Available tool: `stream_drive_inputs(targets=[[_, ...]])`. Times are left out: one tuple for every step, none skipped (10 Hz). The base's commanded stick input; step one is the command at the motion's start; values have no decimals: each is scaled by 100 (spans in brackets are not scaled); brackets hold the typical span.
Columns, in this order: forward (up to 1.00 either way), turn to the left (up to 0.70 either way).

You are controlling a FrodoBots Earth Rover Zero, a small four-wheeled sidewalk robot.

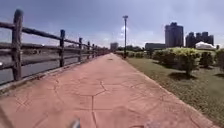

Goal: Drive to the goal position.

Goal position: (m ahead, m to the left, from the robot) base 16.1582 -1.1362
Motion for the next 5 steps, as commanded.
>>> stream_drive_inputs(targets=[[70,0],[70,0],[70,0],[70,0],[70,0]])
